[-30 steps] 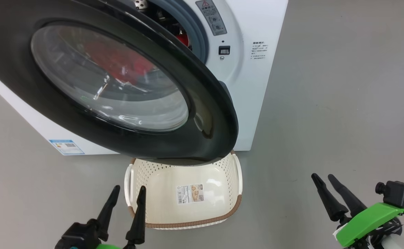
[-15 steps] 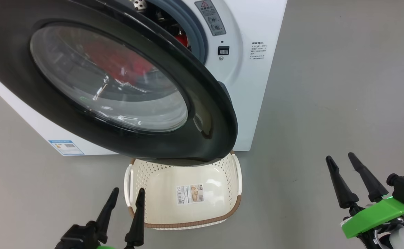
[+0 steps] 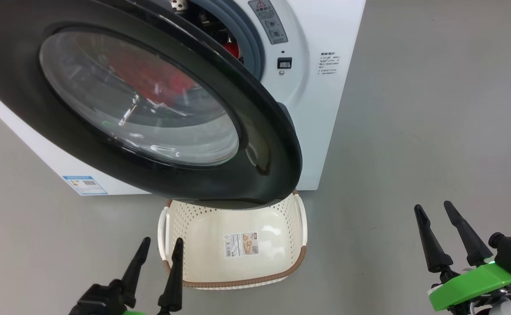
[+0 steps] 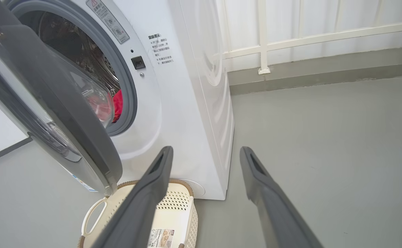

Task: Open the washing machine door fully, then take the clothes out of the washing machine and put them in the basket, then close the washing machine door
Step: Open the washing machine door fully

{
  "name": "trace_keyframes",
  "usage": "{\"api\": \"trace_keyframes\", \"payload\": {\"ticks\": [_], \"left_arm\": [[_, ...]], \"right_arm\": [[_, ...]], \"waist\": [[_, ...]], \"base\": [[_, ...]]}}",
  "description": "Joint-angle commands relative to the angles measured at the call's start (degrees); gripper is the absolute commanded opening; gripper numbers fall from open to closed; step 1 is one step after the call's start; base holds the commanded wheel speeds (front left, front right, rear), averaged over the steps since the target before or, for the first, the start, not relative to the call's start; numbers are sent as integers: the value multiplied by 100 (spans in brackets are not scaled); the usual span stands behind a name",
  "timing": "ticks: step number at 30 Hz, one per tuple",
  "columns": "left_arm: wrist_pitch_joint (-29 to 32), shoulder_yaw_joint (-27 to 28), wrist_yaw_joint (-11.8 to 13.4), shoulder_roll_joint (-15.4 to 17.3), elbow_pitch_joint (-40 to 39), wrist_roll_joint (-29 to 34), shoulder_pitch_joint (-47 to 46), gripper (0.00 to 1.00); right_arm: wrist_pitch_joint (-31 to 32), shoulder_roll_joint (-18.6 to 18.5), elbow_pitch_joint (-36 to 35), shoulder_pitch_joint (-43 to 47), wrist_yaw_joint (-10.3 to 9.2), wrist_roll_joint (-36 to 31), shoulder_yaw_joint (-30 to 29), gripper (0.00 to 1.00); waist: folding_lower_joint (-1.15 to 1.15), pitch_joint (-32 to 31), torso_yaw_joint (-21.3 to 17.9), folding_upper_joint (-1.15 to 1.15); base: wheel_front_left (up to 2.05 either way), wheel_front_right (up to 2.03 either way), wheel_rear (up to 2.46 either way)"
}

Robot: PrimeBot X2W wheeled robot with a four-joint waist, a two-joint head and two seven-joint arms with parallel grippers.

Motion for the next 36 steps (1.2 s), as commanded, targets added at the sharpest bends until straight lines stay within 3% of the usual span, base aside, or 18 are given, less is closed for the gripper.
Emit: {"api": "trace_keyframes", "payload": {"ticks": [1,11,14,24,36], "left_arm": [[-70,205,-1,42,-134,44,-77,100],[-70,205,-11,42,-141,45,-87,100],[-70,187,-15,42,-137,36,-103,100],[-70,37,21,42,-130,-59,-102,100],[-70,-116,49,42,-143,-133,-69,100]], "right_arm": [[-53,-84,-144,-13,37,-78,105,100],[-53,-12,-262,-67,37,235,167,100],[-53,3,-457,-185,37,548,241,0],[-53,-267,-864,-981,37,1949,1022,0],[30,-973,-1084,-2168,37,4649,2154,0]], "waist": [[0,0,-2,0],[0,15,30,0],[0,19,63,0],[0,-20,291,0],[0,58,607,0]], "base": [[0,0,0],[0,0,0],[0,0,0],[0,0,0],[0,0,0]]}}
